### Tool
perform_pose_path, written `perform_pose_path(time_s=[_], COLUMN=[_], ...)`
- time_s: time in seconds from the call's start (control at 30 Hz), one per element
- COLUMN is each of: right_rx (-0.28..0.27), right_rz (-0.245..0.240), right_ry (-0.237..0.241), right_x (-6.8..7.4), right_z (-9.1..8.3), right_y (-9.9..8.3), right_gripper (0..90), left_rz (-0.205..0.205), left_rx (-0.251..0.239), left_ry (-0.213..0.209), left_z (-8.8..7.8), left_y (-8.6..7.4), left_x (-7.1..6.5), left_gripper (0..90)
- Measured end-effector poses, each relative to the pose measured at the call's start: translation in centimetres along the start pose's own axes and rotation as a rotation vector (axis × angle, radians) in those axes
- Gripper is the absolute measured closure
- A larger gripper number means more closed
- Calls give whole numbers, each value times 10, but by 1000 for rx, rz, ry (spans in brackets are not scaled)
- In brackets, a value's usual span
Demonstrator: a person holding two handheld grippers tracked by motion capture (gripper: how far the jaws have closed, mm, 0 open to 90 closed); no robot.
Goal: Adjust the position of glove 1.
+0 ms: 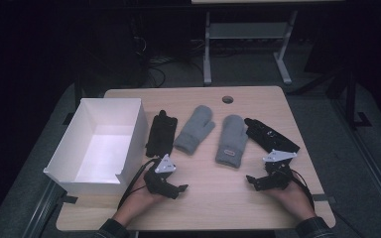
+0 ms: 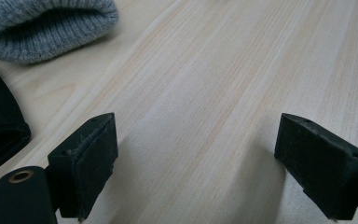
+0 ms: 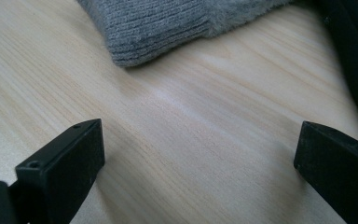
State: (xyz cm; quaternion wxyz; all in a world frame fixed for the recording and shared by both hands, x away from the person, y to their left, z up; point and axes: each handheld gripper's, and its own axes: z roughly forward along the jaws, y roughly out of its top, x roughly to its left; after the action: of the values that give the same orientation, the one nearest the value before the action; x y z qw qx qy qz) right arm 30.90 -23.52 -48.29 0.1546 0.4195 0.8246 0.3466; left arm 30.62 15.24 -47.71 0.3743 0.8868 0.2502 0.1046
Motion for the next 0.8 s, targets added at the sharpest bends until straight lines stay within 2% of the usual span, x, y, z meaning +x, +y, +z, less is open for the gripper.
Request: perform_pose_path(time_s=[0.27,0.3,0.47,0.57,0.7,0.77,0.8], right_rx=[14,34,44,30,8,0,0], right_rz=[-12,-23,-18,-41,-47,-48,-48], right_ry=[6,14,38,48,64,77,77], right_x=[-1,-1,-3,-2,-2,-3,-3], right_z=[-1,-4,-7,-9,-11,-11,-11], right_y=[1,3,6,8,11,13,13], right_gripper=[22,90,140,145,162,218,218], left_rz=[7,5,3,0,-4,6,6], left_rx=[4,0,-10,-12,-14,-8,-8], left_ry=[-7,-5,-12,-14,-15,-14,-14], left_z=[0,0,0,0,0,0,0], left_y=[0,0,-1,-1,-1,-1,-1], left_x=[-2,-2,-2,-3,-3,-2,-2], left_gripper=[126,126,126,126,126,126,126])
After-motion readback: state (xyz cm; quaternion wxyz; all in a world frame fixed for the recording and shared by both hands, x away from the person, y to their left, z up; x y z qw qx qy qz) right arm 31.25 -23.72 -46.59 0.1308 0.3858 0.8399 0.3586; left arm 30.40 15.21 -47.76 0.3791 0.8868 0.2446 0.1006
